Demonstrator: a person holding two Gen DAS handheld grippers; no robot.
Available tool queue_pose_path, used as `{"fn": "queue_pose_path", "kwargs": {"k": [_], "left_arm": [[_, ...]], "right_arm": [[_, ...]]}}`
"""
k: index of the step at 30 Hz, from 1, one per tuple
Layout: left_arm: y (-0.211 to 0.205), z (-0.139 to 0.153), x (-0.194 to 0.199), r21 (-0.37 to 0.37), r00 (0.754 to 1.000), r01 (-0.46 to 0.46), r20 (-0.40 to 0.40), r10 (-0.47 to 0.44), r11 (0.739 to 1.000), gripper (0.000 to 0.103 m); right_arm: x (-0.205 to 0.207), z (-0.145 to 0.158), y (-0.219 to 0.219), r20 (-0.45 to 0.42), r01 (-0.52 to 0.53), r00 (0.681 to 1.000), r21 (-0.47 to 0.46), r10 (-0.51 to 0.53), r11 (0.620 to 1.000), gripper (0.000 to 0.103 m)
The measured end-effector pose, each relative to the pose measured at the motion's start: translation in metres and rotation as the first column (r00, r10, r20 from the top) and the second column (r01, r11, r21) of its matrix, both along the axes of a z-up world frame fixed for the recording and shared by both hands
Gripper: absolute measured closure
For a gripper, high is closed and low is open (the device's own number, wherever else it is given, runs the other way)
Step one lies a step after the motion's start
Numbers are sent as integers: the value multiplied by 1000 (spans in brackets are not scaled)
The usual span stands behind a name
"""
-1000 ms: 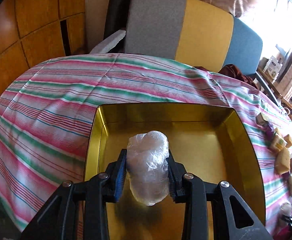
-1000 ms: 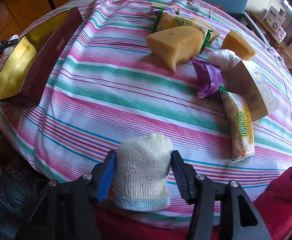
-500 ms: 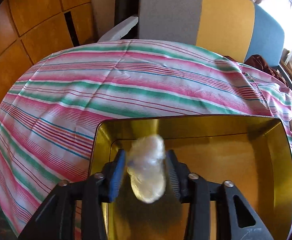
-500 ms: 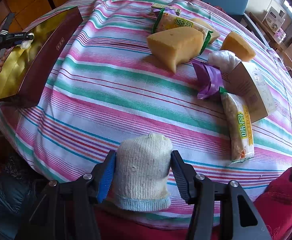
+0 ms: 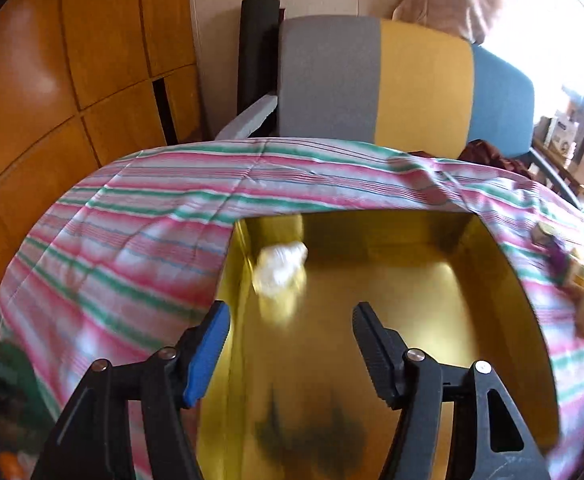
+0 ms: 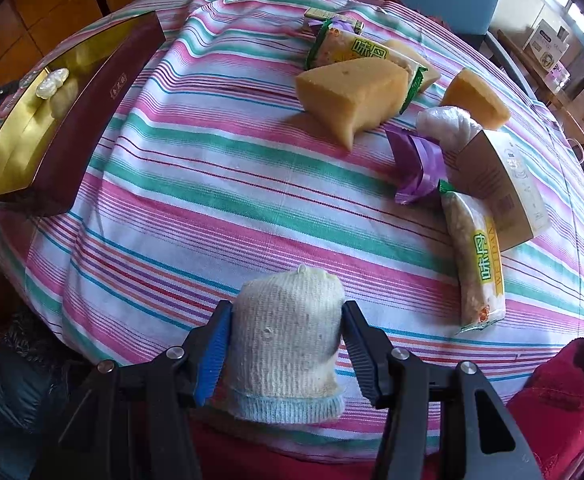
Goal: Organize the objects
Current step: 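Carry the plastic bundle into the gold tray and open the left tool, then carry the white sock into the gold tray and open the right tool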
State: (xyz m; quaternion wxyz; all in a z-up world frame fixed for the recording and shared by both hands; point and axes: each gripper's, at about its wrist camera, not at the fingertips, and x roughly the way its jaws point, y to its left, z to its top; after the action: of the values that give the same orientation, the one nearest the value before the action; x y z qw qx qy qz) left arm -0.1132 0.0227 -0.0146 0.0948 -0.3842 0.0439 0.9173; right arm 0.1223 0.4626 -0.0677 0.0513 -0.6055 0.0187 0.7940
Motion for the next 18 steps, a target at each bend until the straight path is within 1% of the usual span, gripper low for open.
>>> {"fn": "queue_pose_path", "kwargs": {"k": [3,7,9,13,16,17,18], "left_arm": [[0,0,29,25,1000,2,3,-2,1000,38],[0,0,52,27,1000,-1,-1,1,1000,38],[-1,-1,61,37,1000,-3,2,3,999,38],[-2,-3,74,28,1000,-11,-2,11,1000,38],[-4,-3,78,23,1000,-18,-8,19,1000,38],[-5,-4,80,22,1000,-20,-6,20,1000,38],[-6,-4,79,22,1000,-23,-4,23,999,38]], "right_arm": [[3,1,10,-6,8,1000,-1,-8,1000,48],[6,3,23,-31,17,999,-4,-17,1000,48],[8,4,31,-55,25,998,-25,-27,999,48],[10,7,44,-87,40,995,-47,-44,998,49],[11,17,54,-112,37,993,-64,-44,997,49],[-4,30,43,-123,34,991,-67,-42,997,49],[-21,28,24,-136,30,990,-74,-40,997,49]]}}
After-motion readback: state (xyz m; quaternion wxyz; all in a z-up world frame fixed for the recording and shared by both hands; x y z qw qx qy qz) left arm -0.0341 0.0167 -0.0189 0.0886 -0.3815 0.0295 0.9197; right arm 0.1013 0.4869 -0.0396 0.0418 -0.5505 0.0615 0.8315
